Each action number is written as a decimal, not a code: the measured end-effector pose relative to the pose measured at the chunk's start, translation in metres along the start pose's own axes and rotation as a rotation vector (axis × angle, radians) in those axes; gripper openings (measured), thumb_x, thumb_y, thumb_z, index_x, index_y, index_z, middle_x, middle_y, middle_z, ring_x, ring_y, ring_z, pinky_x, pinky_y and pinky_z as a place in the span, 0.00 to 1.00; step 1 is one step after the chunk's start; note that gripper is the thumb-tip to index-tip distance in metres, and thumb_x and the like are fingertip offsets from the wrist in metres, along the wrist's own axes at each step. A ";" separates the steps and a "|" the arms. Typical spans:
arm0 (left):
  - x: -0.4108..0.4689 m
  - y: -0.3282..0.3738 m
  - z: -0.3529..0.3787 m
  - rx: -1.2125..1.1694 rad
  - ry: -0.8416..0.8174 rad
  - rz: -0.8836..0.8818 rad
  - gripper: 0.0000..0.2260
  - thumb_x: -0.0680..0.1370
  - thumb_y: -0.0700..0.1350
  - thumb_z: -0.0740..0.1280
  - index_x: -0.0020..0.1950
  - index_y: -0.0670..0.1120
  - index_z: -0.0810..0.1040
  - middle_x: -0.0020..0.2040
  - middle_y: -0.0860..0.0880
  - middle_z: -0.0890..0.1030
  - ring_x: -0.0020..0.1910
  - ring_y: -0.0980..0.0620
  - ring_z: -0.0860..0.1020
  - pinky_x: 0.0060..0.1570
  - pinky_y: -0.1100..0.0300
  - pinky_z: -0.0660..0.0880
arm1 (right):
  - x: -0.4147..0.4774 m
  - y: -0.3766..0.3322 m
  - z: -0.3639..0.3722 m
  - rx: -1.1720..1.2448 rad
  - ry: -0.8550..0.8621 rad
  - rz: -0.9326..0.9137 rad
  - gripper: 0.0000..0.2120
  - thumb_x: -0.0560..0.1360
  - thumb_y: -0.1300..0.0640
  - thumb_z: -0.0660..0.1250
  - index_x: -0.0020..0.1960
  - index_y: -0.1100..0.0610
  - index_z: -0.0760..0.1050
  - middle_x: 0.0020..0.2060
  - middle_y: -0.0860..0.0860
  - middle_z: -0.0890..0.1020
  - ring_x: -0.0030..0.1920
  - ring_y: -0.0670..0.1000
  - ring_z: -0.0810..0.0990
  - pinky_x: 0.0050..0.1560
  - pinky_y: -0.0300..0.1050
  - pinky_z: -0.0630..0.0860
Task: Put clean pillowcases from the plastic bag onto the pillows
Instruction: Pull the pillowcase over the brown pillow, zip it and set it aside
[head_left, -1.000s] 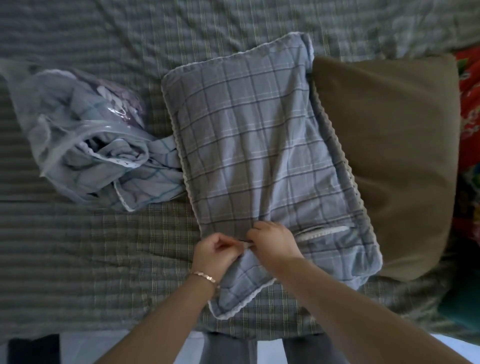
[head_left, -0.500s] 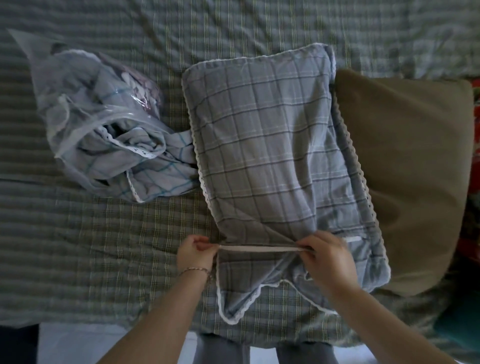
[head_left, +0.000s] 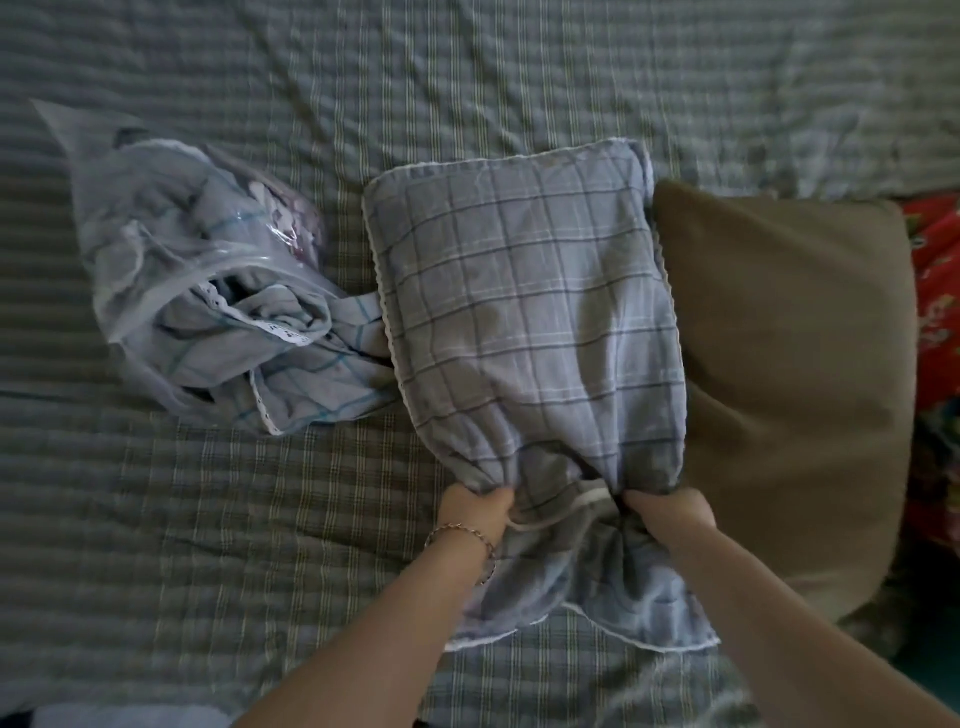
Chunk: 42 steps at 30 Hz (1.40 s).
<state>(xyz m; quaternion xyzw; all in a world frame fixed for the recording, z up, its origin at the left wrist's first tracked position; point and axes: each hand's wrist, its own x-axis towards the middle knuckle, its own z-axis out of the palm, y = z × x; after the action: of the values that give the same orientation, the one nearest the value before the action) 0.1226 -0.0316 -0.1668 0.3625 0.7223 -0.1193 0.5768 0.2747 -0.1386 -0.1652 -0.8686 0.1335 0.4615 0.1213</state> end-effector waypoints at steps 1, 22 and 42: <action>-0.007 0.008 -0.003 -0.029 -0.007 0.033 0.06 0.72 0.39 0.67 0.44 0.37 0.76 0.36 0.45 0.76 0.37 0.47 0.74 0.36 0.61 0.67 | -0.001 -0.004 -0.004 0.014 -0.019 -0.008 0.21 0.71 0.57 0.71 0.57 0.71 0.73 0.50 0.64 0.79 0.52 0.62 0.78 0.52 0.50 0.73; -0.223 -0.042 -0.205 -0.003 0.395 1.032 0.06 0.70 0.31 0.68 0.36 0.40 0.75 0.30 0.54 0.71 0.34 0.52 0.71 0.29 0.72 0.64 | -0.335 0.062 -0.029 0.471 0.142 -0.907 0.13 0.72 0.60 0.64 0.30 0.58 0.65 0.21 0.48 0.65 0.22 0.43 0.62 0.22 0.33 0.59; -0.219 -0.205 -0.593 0.047 0.565 0.851 0.03 0.72 0.39 0.69 0.42 0.44 0.76 0.43 0.45 0.79 0.45 0.48 0.76 0.42 0.65 0.64 | -0.548 0.048 0.266 0.316 -0.210 -0.946 0.16 0.75 0.62 0.64 0.30 0.60 0.65 0.22 0.51 0.69 0.27 0.49 0.68 0.22 0.36 0.62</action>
<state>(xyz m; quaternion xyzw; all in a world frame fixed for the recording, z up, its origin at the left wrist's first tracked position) -0.4400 0.0887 0.1662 0.6555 0.6355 0.2124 0.3483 -0.2412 -0.0285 0.1428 -0.7540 -0.2193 0.4151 0.4595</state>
